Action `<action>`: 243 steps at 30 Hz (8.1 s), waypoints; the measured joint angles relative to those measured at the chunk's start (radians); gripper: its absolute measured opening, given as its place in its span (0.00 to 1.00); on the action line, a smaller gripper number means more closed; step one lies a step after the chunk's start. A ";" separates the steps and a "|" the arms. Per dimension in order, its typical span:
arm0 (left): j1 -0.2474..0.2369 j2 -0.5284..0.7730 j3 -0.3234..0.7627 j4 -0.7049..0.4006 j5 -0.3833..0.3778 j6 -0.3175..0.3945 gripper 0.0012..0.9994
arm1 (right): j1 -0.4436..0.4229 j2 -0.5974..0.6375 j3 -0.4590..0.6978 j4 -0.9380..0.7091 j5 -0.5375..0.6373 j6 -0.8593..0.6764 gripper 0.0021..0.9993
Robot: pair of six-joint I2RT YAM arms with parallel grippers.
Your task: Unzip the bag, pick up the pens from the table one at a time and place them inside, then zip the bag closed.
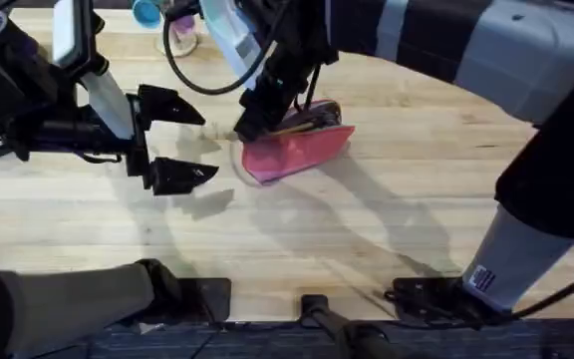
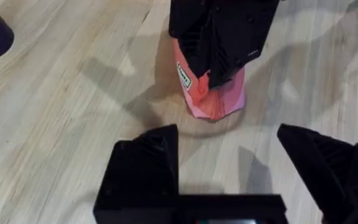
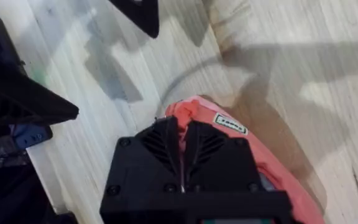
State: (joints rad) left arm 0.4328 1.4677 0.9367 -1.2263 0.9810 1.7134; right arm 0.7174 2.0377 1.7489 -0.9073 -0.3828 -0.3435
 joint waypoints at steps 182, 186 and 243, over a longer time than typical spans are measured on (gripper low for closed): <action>-0.217 0.218 -0.216 0.662 0.320 -0.352 0.04 | -0.503 -0.049 -0.011 -0.141 0.060 0.081 0.03; -0.224 0.218 -0.216 0.658 0.323 -0.352 0.04 | -0.556 -0.060 -0.049 -0.131 0.083 0.078 0.03; -0.211 0.220 -0.218 0.649 0.322 -0.353 0.96 | -0.587 -0.381 -0.256 -0.015 0.219 0.002 1.00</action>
State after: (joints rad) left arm 0.2214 1.6876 0.7189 -0.5770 1.3029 1.3606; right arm 0.1307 1.6562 1.4933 -0.9227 -0.1635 -0.3420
